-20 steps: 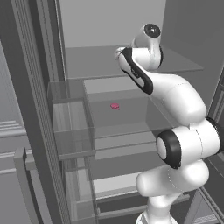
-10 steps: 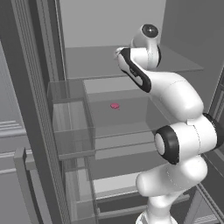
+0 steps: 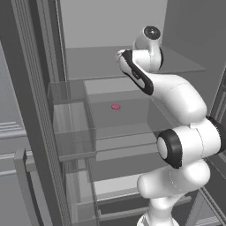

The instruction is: Take the strawberry from the fridge and place it on top of the pancake, located on the dining counter.

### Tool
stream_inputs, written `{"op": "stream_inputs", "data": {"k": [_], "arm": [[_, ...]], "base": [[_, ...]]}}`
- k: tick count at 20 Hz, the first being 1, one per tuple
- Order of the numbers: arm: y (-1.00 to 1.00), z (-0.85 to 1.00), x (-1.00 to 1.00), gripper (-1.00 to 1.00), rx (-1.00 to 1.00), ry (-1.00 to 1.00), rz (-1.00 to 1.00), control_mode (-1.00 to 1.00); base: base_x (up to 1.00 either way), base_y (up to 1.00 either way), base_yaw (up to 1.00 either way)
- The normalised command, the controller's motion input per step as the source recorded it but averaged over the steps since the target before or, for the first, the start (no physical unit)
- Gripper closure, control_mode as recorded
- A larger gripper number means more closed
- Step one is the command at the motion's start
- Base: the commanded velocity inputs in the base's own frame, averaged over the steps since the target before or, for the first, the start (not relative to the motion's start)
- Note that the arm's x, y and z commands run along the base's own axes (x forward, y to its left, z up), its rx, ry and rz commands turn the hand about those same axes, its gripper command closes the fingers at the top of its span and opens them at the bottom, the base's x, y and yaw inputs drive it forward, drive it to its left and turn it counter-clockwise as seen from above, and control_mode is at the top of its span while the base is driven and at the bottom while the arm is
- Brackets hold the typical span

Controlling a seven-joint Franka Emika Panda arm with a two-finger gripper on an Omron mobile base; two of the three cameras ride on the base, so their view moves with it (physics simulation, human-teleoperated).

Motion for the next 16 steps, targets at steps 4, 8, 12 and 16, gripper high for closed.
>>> {"op": "stream_inputs", "data": {"k": [4,8,12,16], "arm": [[0.0,-0.03,0.0,-1.0,0.0,0.0,0.0,-1.0],[0.0,-0.17,0.0,1.0,0.0,0.0,0.01,-1.0],[0.0,-0.22,0.0,1.0,-0.01,-0.08,0.07,-1.0],[0.0,-0.08,-0.11,1.0,0.0,-0.09,0.07,-1.0]], "base": [[0.0,0.0,0.0],[0.0,0.0,0.0],[0.0,0.0,0.0],[0.0,0.0,0.0]]}}
